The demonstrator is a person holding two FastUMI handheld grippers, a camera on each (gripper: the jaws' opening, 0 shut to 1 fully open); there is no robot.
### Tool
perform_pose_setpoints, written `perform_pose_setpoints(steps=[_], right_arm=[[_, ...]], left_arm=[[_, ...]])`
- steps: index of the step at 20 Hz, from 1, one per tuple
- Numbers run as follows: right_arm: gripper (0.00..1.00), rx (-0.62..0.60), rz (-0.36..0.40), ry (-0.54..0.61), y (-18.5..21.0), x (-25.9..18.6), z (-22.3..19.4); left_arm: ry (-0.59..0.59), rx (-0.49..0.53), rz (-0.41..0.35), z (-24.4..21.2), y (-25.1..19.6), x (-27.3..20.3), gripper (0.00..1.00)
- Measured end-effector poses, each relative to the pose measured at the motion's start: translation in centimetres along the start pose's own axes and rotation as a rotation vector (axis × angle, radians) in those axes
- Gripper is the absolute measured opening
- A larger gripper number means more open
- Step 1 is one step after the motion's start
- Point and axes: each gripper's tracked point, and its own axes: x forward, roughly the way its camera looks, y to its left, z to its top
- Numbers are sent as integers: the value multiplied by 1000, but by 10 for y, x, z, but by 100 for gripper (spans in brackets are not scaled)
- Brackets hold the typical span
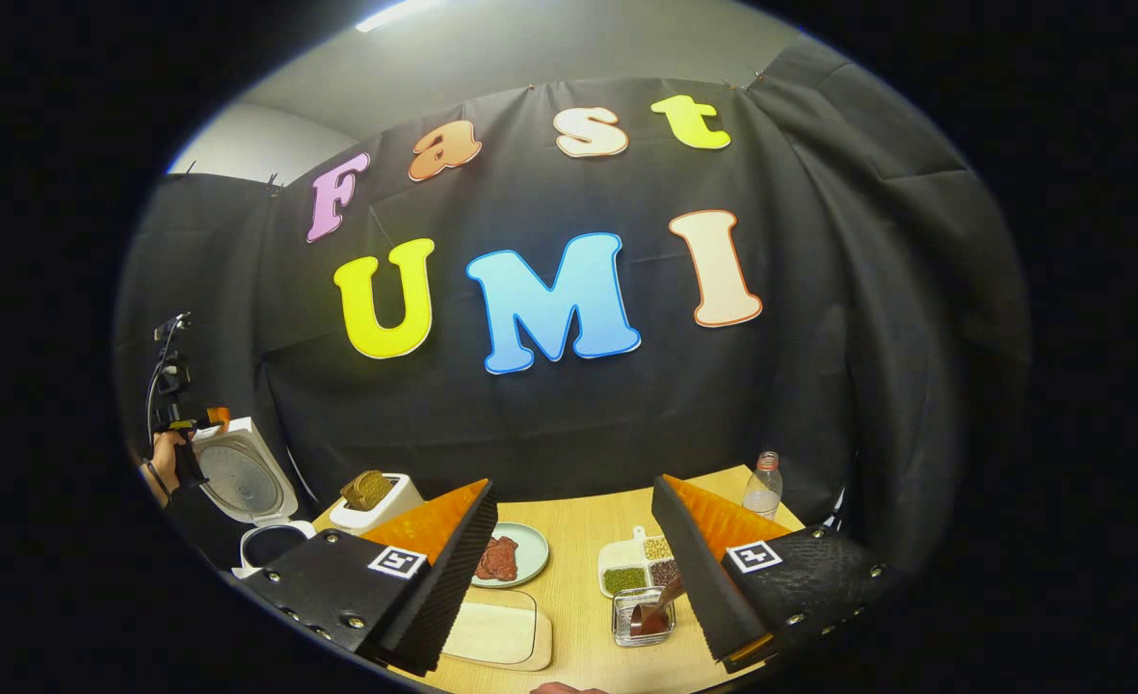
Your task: Close the left gripper, press the button to open the rice cooker; take a wooden spoon from the chopstick holder with the right hand, scoop a spoonful of rice and pour it into the rice cooker, then put the wooden spoon back into the chopstick holder.
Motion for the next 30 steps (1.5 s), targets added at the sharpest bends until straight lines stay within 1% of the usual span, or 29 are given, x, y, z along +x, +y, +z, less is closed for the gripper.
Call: perform_pose_setpoints(steps=[1,2,5,7,8,10,11,12,13,16,17,18,19,21,25,28,29,30], right_arm=[[98,2,0,-3,1,-1,1],[98,5,5,-5,1,-1,1],[98,11,14,-7,3,-3,2],[98,13,26,-6,4,-4,4],[98,13,28,-8,4,-5,4],[98,14,38,-7,6,-6,5],[98,13,42,-5,6,-7,6],[98,10,46,-4,6,-9,6],[98,6,50,-6,7,-11,8],[98,-7,57,-11,7,-16,9],[98,-8,62,-8,7,-18,8],[98,-9,69,-3,9,-20,7],[98,-11,75,3,10,-21,7],[98,-18,85,8,12,-24,7],[98,-36,100,14,16,-31,3],[98,-39,98,28,13,-35,-2],[98,-36,95,33,12,-37,-4],[98,-34,91,36,10,-37,-6]], left_arm=[[-12,8,2,-3,-4,-8,96],[-25,7,2,-5,-6,-17,99],[-41,13,-9,-20,-10,-46,99],[-38,12,-19,-29,-15,-61,95],[-35,12,-24,-34,-17,-67,92],[-28,11,-28,-42,-21,-79,92],[-24,11,-29,-47,-23,-84,95],[-20,6,-31,-51,-27,-89,95],[-14,3,-34,-57,-30,-95,92],[-8,2,-46,-76,-36,-113,92],[-5,1,-50,-83,-39,-119,95],[-1,-2,-53,-90,-40,-123,92],[8,-3,-55,-99,-42,-128,92],[26,-6,-55,-117,-44,-137,99],[56,-3,-58,-146,-49,-151,99],[81,-14,-35,-162,-43,-159,100],[99,-20,-42,-172,-44,-159,98],[115,-19,-49,-180,-47,-162,98]])
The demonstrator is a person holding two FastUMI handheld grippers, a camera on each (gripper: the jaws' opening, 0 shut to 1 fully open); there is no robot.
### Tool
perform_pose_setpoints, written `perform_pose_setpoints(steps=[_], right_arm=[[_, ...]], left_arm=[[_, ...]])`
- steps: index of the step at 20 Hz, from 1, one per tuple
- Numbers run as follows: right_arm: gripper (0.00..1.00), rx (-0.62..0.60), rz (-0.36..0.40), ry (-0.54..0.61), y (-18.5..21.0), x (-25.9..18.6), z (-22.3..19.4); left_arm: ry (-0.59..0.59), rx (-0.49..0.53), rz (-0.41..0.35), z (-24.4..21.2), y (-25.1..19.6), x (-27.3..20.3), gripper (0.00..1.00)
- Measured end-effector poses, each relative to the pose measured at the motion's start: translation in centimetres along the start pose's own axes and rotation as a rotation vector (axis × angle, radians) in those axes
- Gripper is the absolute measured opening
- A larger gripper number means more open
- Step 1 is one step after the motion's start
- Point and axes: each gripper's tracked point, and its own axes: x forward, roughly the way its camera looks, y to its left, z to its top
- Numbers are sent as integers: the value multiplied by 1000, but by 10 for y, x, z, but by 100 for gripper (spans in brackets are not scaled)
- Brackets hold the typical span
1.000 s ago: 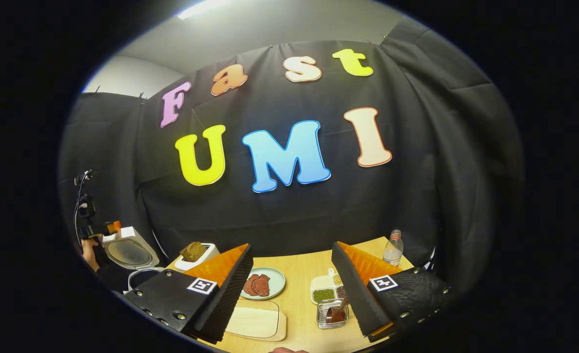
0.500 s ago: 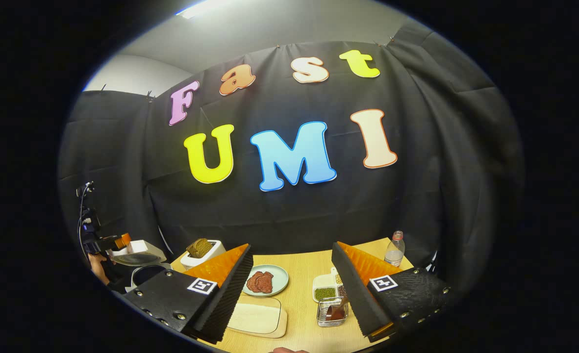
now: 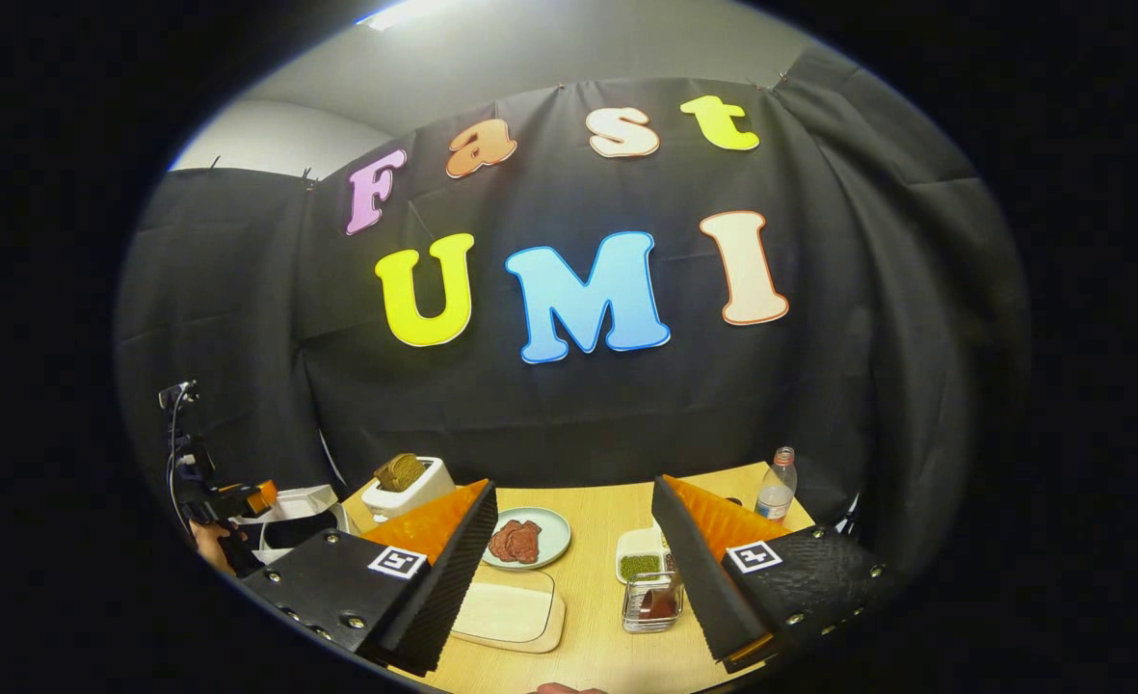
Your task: Close the left gripper, press the button to open the rice cooker; take a wooden spoon from the chopstick holder with the right hand, scoop a spoonful of rice and pour it into the rice cooker, then put the wooden spoon back into the chopstick holder.
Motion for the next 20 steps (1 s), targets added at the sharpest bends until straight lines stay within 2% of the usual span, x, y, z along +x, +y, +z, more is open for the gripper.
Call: perform_pose_setpoints(steps=[4,5,6,7,8,10,13,16,20], right_arm=[[98,11,-10,12,-1,0,-3],[98,10,-10,13,0,1,-4],[98,7,-9,14,1,1,-4],[98,6,-7,15,2,1,-4],[98,8,-4,17,4,1,-6],[98,13,3,24,7,2,-8],[98,16,2,30,7,2,-10],[98,27,-3,34,7,3,-12],[98,29,-10,24,5,1,-9]], left_arm=[[28,33,-3,-21,-3,-4,98],[34,32,-2,-26,-3,-4,92],[40,32,-4,-29,-4,-4,98],[46,38,-7,-30,-5,-4,98],[56,42,-9,-36,-6,-3,92],[98,50,-12,-48,-7,-1,100],[186,74,-16,-79,-9,3,98],[181,87,-40,-79,-9,2,100],[143,55,-49,-64,-5,-3,99]])
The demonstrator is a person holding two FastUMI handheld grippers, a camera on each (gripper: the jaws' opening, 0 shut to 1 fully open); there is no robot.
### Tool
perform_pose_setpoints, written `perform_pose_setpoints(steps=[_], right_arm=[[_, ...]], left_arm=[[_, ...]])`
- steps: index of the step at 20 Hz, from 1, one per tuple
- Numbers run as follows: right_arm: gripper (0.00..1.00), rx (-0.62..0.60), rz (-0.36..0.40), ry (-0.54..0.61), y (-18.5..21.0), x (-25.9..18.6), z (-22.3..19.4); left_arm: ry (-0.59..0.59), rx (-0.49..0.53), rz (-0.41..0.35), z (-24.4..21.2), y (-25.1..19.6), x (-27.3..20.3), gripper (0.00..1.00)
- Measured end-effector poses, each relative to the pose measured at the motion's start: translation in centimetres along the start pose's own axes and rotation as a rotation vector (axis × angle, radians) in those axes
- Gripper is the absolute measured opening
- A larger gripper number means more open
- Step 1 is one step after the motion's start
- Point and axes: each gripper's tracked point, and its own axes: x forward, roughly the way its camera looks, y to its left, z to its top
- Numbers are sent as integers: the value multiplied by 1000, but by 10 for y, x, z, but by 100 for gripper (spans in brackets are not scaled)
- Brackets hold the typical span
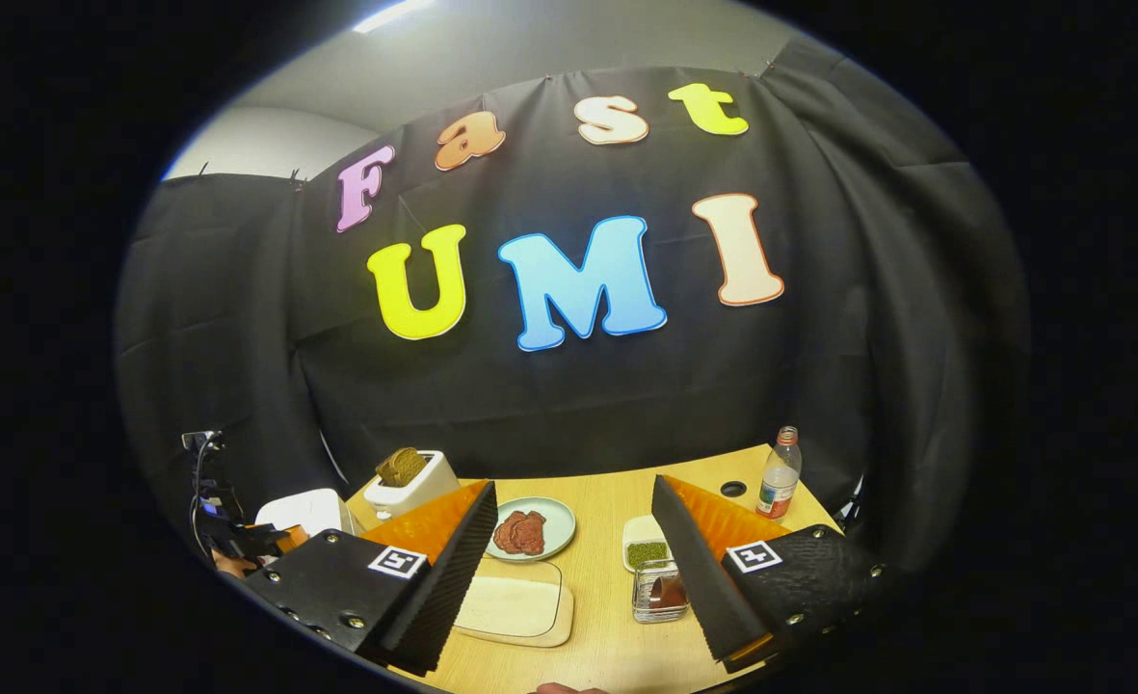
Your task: Close the left gripper, press the button to open the rice cooker; take a wooden spoon from the chopstick holder with the right hand, scoop a spoonful of rice and pour it into the rice cooker, then put the wooden spoon back into the chopstick holder.
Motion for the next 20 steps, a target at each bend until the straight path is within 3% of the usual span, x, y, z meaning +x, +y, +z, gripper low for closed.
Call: perform_pose_setpoints(steps=[3,7,11,14,16,18,20], right_arm=[[98,-12,-2,-9,1,-4,4],[98,-40,3,-63,7,-9,25],[98,-81,0,-150,16,-21,60],[98,-102,7,-188,25,-34,77],[97,-91,13,-201,30,-43,85],[98,-88,8,-216,33,-50,94],[98,-100,-2,-235,35,-58,102]], left_arm=[[-64,13,-12,21,-6,-18,96],[-259,68,-61,105,-38,-68,100],[-412,36,-196,183,-99,-141,96],[-485,31,-305,207,-146,-190,100],[-499,35,-345,216,-169,-207,95],[-492,31,-392,216,-187,-223,100],[-494,41,-404,218,-190,-232,99]])
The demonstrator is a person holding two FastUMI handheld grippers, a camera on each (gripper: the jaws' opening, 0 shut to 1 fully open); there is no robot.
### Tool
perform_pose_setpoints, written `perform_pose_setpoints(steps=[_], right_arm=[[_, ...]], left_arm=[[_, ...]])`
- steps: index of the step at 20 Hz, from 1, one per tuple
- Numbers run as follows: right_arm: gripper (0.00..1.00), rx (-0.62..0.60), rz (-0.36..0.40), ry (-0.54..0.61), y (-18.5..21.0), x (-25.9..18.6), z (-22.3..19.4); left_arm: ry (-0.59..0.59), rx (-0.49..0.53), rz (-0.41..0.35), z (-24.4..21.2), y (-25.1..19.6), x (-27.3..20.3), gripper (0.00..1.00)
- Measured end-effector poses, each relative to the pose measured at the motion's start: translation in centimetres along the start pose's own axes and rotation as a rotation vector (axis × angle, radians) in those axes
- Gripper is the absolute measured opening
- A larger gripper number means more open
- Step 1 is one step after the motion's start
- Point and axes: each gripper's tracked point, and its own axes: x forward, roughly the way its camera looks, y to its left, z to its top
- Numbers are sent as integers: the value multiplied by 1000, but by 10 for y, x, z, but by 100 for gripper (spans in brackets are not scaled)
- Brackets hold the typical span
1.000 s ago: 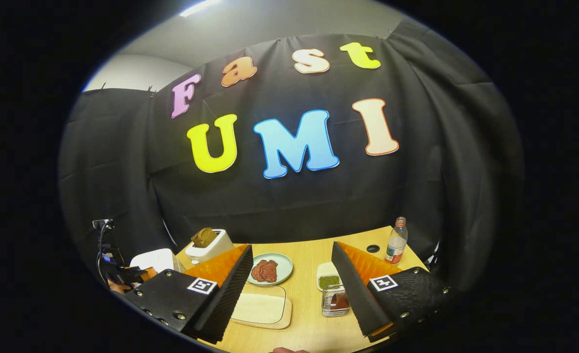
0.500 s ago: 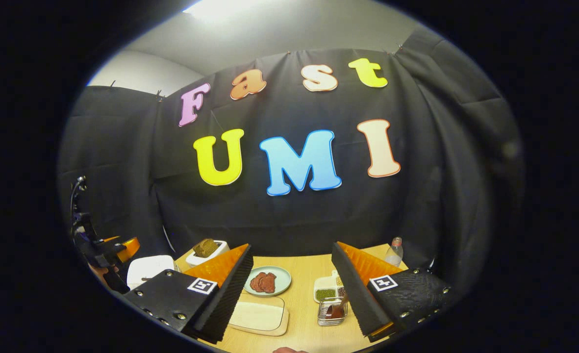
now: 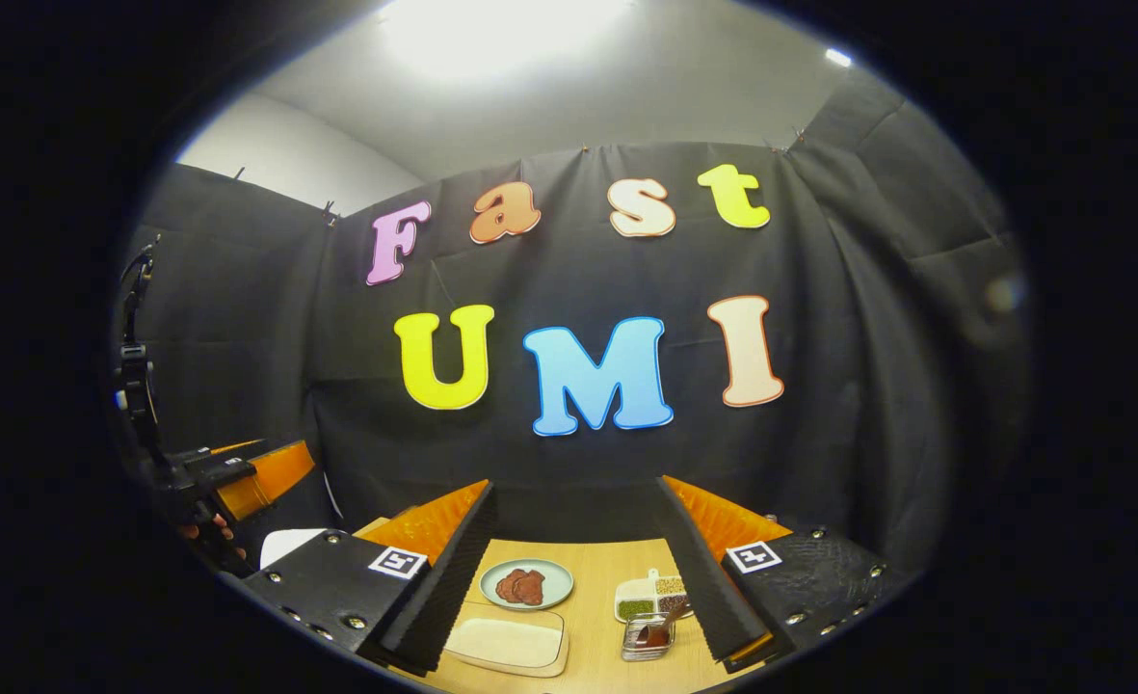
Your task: Close the left gripper, press the button to open the rice cooker; take a wooden spoon from the chopstick holder with the right hand, scoop a spoonful of rice and pour it into the rice cooker, then put the wooden spoon back into the chopstick holder.
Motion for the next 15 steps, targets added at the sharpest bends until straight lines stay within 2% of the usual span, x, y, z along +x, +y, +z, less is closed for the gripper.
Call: perform_pose_setpoints(steps=[2,3,4,11,14,15], right_arm=[[98,-7,-9,-10,1,-5,4],[98,-5,-14,-13,1,-7,5],[98,0,-19,-13,1,-9,6],[97,0,-27,-13,10,-12,7],[97,-12,-23,-8,15,-11,7],[97,-14,-21,-5,17,-12,7]], left_arm=[[-17,13,1,7,0,-6,100],[-26,16,-2,11,0,-9,96],[-31,19,-4,12,0,-12,100],[-19,19,-23,4,1,-30,100],[-27,24,-33,5,3,-34,96],[-27,25,-35,5,3,-35,99]])
